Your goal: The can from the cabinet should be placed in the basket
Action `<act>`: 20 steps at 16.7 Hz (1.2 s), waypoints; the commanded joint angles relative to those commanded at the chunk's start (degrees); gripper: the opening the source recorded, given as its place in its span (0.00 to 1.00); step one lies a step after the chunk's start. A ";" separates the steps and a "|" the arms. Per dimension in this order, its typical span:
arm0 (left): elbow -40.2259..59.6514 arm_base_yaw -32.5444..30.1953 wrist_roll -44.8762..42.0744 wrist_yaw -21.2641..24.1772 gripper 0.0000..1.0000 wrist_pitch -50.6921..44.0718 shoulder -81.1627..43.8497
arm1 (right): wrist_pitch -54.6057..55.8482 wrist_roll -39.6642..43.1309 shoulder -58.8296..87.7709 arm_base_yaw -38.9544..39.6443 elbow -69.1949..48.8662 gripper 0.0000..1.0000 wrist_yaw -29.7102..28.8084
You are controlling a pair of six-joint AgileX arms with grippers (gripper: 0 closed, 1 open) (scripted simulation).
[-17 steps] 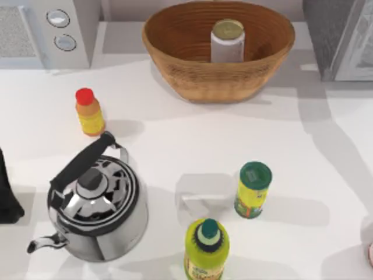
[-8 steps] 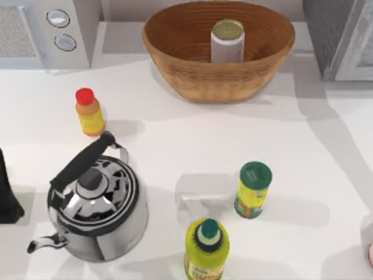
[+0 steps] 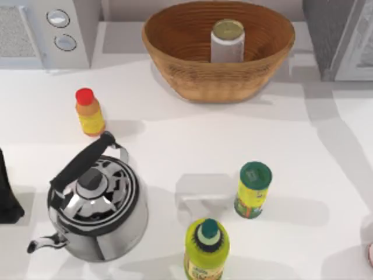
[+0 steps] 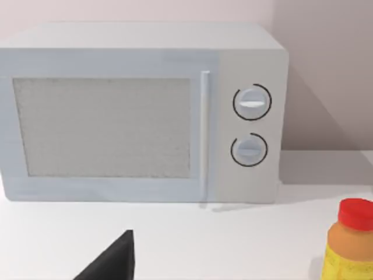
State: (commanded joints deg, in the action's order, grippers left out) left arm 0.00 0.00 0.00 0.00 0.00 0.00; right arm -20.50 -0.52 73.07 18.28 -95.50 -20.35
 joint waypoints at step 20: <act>0.00 0.00 0.00 0.00 1.00 0.00 0.00 | 20.05 0.53 -71.75 -17.93 94.16 1.00 19.93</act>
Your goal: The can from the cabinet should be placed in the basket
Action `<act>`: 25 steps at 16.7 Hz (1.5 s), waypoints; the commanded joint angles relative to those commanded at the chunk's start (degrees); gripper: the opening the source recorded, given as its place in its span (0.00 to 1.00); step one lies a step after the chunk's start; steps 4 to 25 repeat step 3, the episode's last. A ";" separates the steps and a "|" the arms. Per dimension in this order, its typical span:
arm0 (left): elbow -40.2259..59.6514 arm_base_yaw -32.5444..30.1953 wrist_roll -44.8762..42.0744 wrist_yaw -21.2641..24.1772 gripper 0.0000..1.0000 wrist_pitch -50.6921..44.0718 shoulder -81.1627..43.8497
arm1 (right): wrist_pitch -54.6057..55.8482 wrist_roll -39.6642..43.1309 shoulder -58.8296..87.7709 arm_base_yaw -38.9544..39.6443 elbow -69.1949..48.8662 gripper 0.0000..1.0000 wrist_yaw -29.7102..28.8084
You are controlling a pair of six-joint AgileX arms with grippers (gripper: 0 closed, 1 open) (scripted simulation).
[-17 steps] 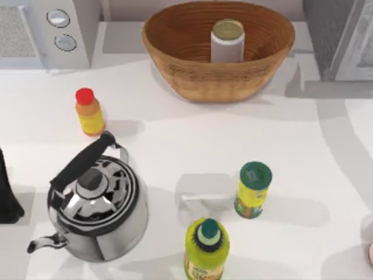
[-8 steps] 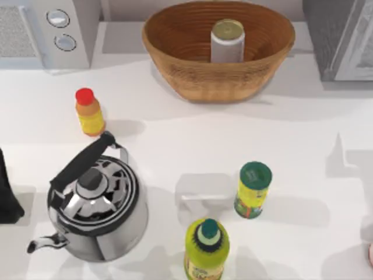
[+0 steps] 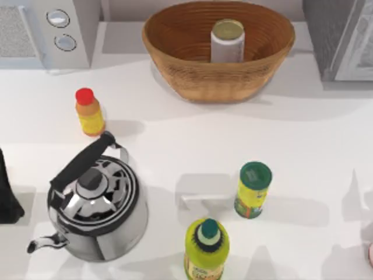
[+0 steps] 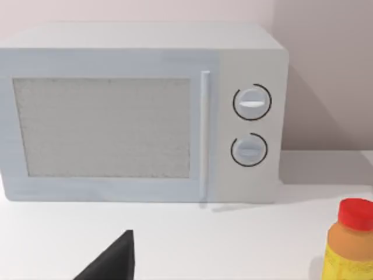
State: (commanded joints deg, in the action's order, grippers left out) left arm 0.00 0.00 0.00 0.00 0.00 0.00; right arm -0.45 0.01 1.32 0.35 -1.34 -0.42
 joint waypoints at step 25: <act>0.00 0.00 0.00 0.00 1.00 0.00 0.00 | 0.44 -0.01 -1.32 -0.35 1.34 1.00 0.42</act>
